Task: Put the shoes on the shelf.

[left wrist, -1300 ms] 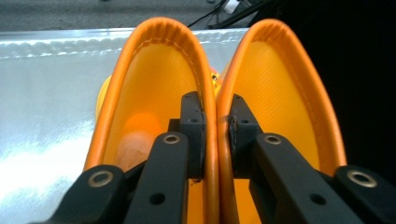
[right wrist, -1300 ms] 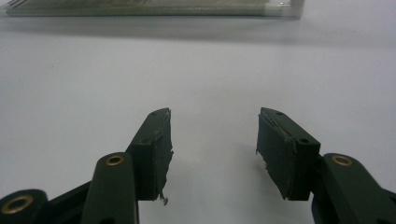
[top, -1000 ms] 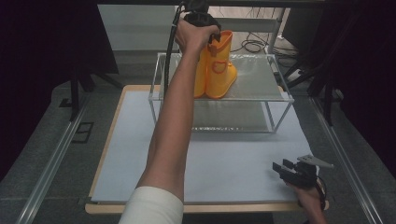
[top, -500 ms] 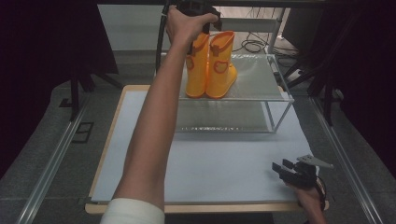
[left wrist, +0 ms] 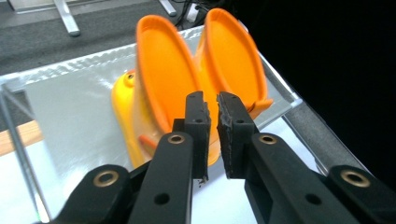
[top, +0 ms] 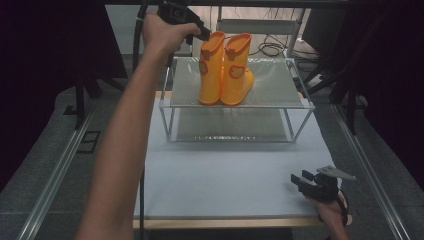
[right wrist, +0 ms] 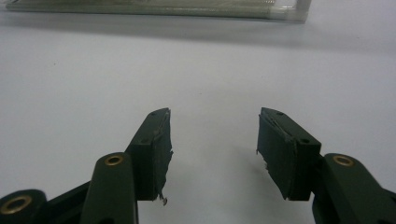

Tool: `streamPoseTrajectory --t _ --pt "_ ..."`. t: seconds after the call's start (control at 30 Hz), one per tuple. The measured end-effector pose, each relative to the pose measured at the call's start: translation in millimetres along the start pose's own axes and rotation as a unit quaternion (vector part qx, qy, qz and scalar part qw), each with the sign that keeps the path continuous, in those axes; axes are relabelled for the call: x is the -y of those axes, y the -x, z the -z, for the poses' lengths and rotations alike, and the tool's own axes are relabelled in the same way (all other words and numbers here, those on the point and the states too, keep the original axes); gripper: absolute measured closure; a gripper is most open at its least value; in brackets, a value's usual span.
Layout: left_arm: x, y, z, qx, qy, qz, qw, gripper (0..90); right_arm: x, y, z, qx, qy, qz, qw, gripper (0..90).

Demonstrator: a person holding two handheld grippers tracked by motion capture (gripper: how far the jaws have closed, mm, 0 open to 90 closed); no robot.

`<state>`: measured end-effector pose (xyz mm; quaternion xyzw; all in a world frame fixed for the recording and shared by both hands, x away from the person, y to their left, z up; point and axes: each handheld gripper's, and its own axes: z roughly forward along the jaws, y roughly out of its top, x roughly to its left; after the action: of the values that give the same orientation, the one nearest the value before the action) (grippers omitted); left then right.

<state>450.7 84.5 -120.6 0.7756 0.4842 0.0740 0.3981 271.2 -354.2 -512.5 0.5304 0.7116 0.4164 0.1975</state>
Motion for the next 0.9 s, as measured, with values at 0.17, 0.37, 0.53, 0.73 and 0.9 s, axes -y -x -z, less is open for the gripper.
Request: streamPoseTrajectory --t 0.17,0.37,0.53,0.73,0.9 --pt "18.4 -13.0 5.7 -0.011 0.005 0.002 0.9999 86.9 0.3 -0.9 -0.3 0.0 -0.001 0.002 1.0 44.0" --pt "39.3 -31.2 -5.6 -0.023 -0.011 -0.001 0.9997 89.0 0.4 -3.8 -1.7 0.0 -0.004 0.006 1.0 44.0" --pt "53.3 -43.2 -20.7 -0.03 -0.028 0.0 0.9992 89.1 1.2 -4.1 -3.2 -0.001 -0.008 0.007 0.9999 44.1" --pt "67.9 -53.5 -42.7 -0.037 -0.046 0.003 0.9983 89.2 1.7 -3.8 -3.7 0.0 -0.007 0.008 0.9999 44.1" --pt "82.1 -60.7 -66.9 -0.035 -0.064 0.005 0.9973 89.2 2.0 -2.6 -3.2 0.002 -0.008 0.009 0.9999 44.1"
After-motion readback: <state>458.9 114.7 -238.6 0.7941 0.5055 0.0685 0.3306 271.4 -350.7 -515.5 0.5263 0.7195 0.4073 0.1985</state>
